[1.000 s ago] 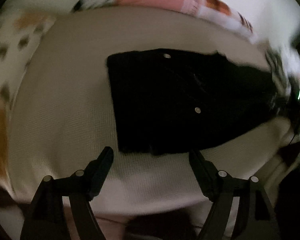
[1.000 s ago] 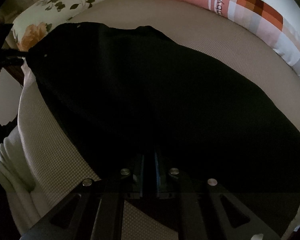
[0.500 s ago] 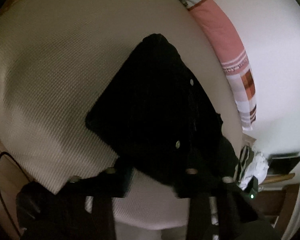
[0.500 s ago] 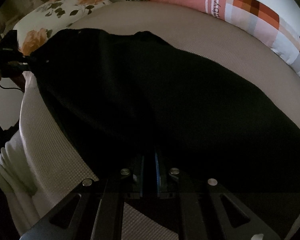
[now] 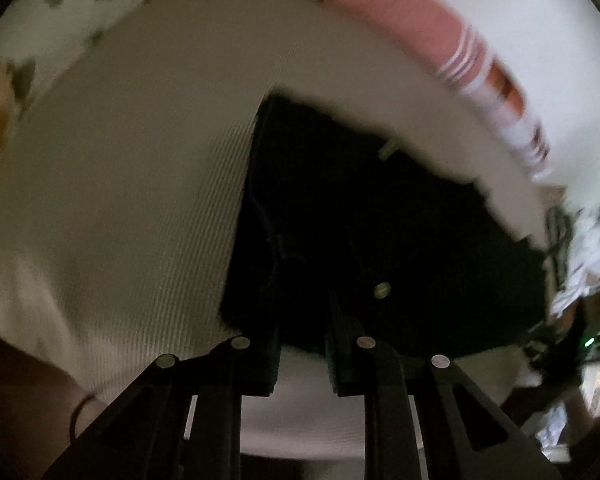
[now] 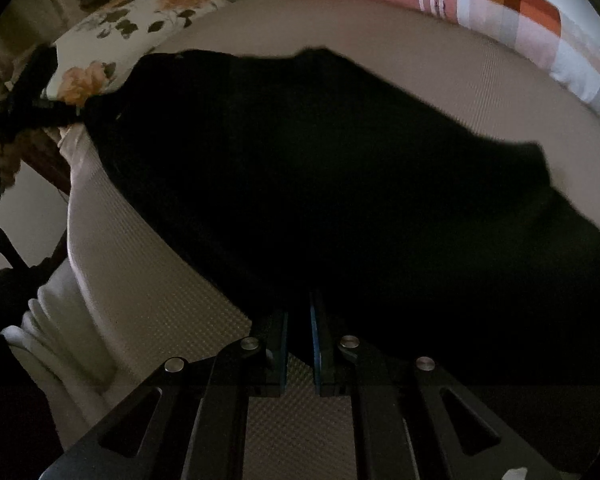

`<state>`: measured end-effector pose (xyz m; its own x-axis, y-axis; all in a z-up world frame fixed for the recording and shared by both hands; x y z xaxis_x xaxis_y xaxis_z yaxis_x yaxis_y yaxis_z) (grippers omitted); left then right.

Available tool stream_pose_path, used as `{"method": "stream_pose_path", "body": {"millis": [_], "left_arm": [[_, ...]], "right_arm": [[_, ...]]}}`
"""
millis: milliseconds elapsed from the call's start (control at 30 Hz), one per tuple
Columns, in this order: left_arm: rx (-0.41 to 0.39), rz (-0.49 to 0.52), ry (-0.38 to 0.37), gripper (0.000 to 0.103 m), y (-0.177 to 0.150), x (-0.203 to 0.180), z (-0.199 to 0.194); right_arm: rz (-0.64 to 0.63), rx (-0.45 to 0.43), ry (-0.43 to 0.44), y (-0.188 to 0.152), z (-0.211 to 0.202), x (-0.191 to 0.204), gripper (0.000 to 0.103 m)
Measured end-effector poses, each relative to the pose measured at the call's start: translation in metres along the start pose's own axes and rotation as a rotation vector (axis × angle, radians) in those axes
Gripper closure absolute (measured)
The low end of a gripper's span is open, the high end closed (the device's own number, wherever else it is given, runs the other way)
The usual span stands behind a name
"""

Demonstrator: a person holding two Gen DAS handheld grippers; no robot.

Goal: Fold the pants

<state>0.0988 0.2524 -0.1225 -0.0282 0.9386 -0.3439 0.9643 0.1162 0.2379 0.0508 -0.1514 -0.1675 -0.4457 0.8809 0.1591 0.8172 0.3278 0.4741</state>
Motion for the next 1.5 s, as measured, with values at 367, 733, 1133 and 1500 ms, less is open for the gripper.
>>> {"method": "stream_pose_path", "body": {"millis": [367,733,1133,1500], "left_arm": [[-0.222,0.16,0.242,0.047,-0.014,-0.031,-0.034],[-0.306,0.546,0.118,0.047,-0.044,-0.158,-0.019],[-0.269,0.945,0.026,0.047,-0.082,-0.298,0.068],[-0.223,1.009,0.085,0.099,-0.095,-0.308,0.096]], "right_arm": [[0.06,-0.051,-0.018,0.0,-0.01,-0.009,0.081],[0.085,-0.107,-0.04,0.008,-0.017,-0.01,0.08],[0.118,-0.122,-0.016,0.01,-0.021,-0.012,0.079],[0.145,-0.151,0.011,0.001,-0.042,-0.026,0.065]]}}
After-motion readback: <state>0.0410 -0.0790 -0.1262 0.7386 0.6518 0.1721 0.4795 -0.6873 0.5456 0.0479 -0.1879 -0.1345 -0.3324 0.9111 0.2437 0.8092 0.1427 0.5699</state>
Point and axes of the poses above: each gripper's, at about its wrist camera, not at the fingertips, and z roughly the way its jaws point, x to its left, y to its top, the point moved 3 cm from there along z, roughly the way its jaws point, and after that the axes turned 2 degrees about y, right-handed, at the moved point
